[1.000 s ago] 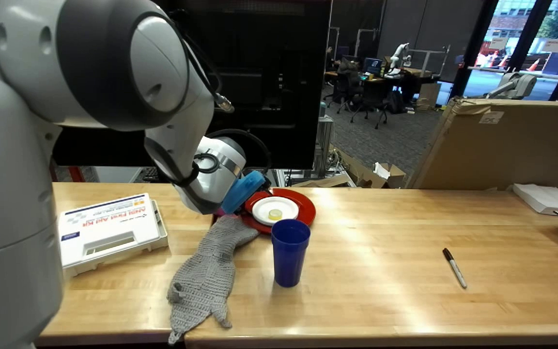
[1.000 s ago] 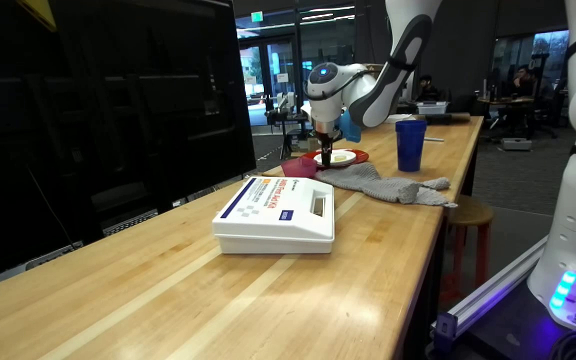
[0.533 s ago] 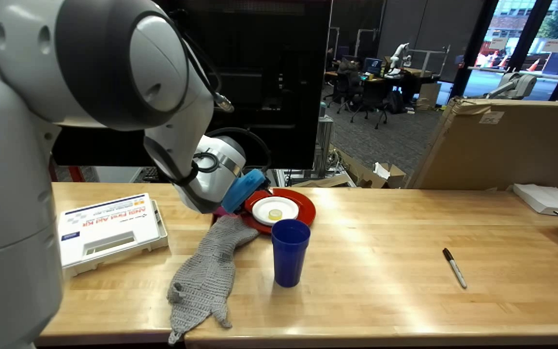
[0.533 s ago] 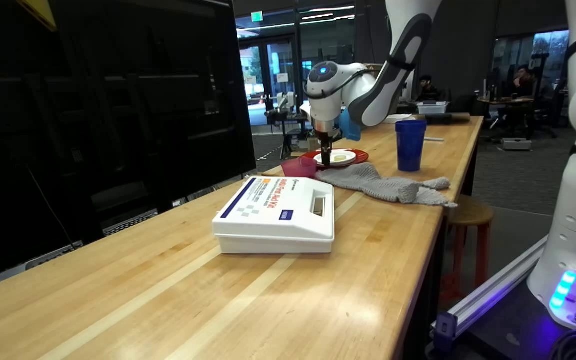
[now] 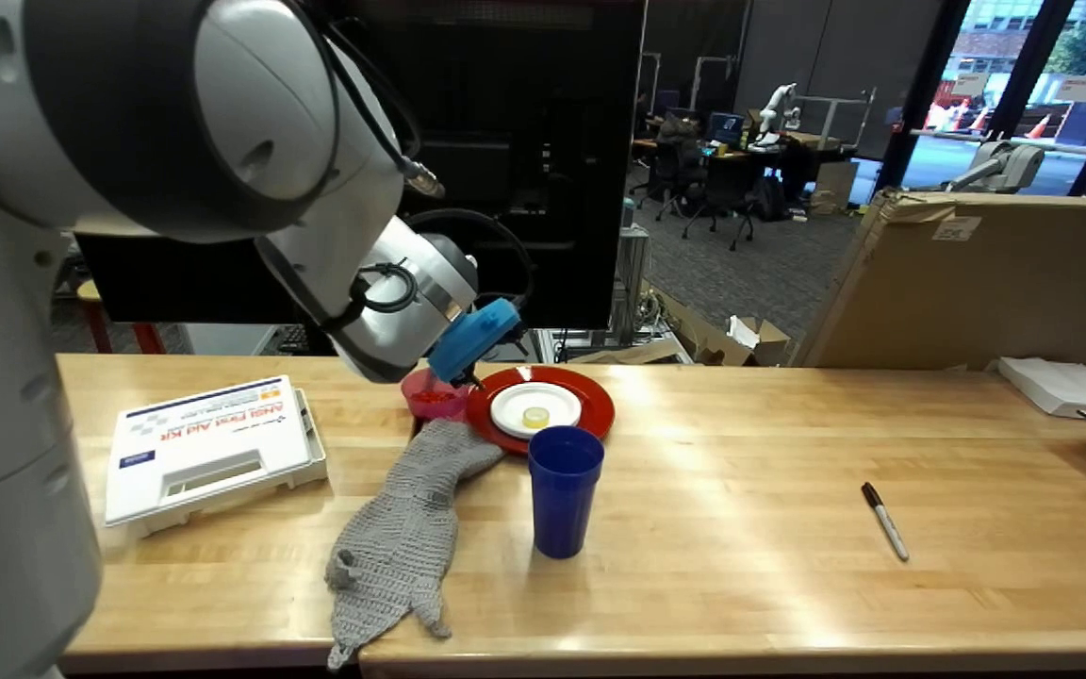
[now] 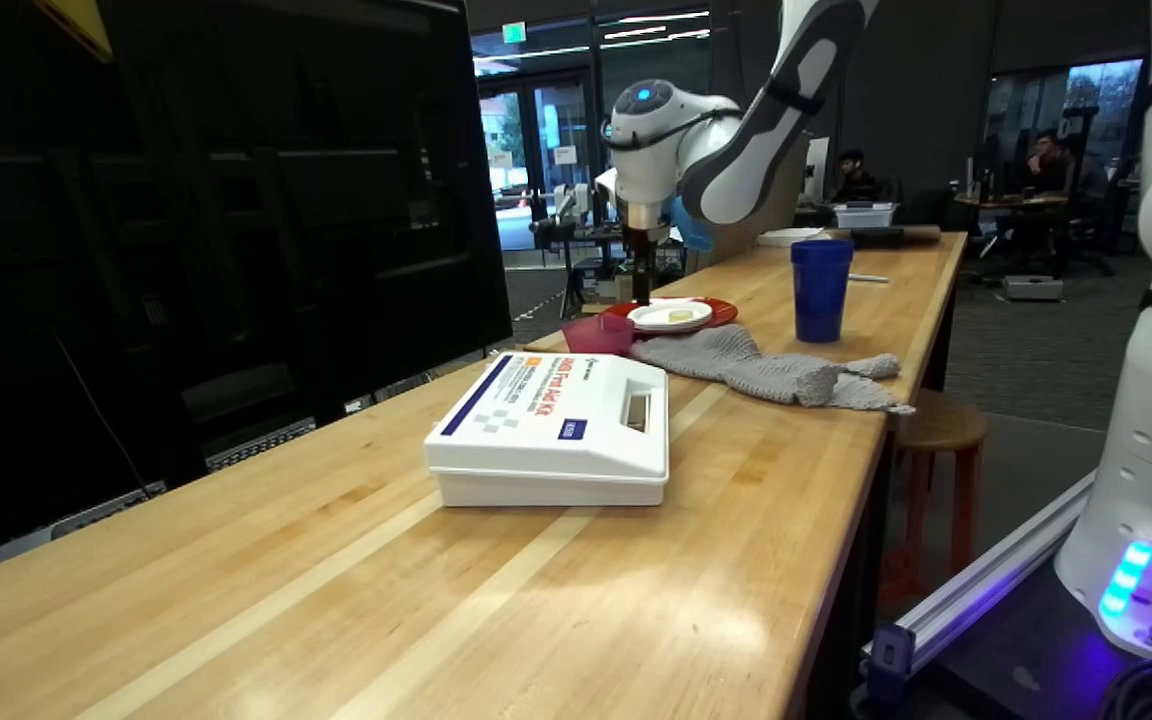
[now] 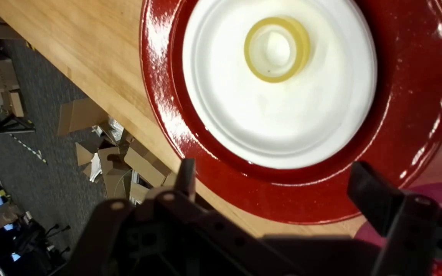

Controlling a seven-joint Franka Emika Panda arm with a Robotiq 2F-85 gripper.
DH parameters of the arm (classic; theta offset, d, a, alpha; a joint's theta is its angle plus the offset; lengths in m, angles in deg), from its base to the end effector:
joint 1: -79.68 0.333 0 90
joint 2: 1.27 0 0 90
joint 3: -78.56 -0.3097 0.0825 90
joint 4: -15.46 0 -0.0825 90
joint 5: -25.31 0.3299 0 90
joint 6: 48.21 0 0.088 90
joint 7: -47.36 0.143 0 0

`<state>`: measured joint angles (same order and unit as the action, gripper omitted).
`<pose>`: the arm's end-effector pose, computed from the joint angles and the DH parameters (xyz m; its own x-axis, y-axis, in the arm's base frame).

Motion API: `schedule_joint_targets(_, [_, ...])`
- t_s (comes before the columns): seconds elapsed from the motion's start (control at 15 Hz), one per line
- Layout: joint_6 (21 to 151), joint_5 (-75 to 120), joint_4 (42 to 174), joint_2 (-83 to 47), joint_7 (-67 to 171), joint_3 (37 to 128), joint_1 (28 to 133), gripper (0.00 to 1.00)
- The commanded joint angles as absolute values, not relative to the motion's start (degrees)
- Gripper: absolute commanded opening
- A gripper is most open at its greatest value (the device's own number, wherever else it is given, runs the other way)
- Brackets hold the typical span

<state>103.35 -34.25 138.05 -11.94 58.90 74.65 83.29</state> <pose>0.5548 0.0805 0.3449 0.6677 0.7326 0.1321 0.5295 -0.5921 0.6075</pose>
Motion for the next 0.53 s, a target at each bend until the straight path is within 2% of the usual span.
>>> schedule_joint_targets(0.0, [106.31,-17.95,141.45,-9.13,47.02,67.49,76.19,1.00])
schedule_joint_targets(0.27, [100.94,3.35,140.79,-8.38,34.47,57.22,68.95,1.00])
schedule_joint_targets(0.33, [99.20,6.35,140.55,-6.61,34.28,64.22,75.83,1.00])
schedule_joint_targets(0.47, [102.09,4.16,139.69,-9.79,34.83,66.49,77.83,1.00])
